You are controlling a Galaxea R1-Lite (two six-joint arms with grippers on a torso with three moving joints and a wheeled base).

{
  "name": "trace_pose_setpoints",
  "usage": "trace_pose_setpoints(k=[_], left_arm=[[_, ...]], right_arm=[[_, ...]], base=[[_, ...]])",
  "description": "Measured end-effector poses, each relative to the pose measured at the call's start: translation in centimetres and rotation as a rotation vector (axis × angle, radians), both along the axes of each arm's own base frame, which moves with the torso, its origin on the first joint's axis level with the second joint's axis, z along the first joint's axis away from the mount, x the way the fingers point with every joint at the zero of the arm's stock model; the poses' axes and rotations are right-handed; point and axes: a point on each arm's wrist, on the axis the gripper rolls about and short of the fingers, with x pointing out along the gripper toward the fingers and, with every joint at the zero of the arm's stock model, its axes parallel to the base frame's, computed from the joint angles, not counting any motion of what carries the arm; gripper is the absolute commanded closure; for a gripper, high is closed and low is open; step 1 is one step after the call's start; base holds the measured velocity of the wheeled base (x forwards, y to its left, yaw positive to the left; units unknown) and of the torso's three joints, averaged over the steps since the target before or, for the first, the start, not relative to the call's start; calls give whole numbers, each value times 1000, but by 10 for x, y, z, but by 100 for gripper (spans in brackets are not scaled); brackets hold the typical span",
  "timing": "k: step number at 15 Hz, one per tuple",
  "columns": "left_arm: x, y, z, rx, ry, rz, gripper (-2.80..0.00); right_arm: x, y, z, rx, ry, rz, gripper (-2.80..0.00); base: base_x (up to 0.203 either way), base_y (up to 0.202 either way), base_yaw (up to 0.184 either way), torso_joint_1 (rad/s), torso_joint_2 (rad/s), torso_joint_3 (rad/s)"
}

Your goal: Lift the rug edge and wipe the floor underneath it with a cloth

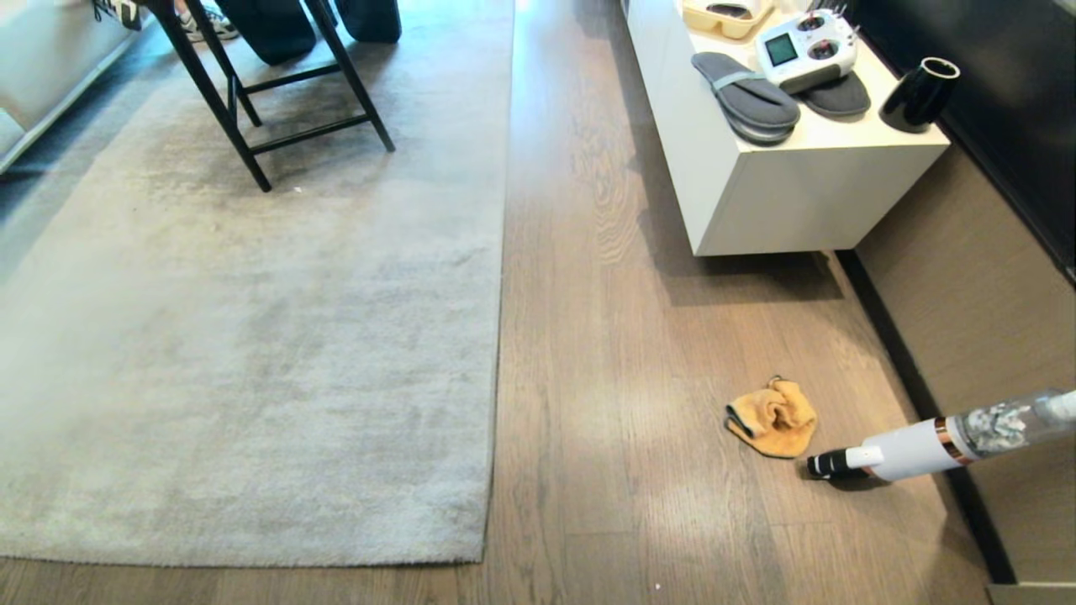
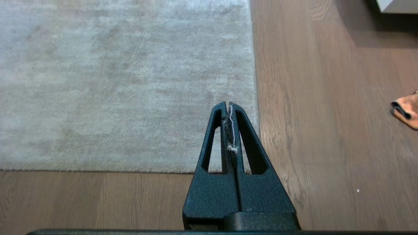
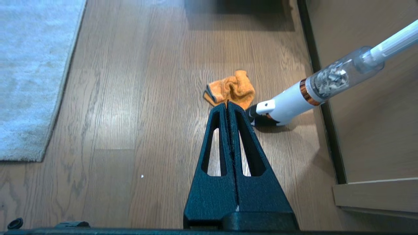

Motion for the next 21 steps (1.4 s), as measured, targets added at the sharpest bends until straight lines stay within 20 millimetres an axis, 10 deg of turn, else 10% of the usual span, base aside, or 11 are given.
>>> trace_pose_setpoints(k=[21], left_arm=[[0,0,0,1,1,0,0]], right_arm=[[0,0,0,0,-1,0,0]], base=[[0,0,0,2,1,164]])
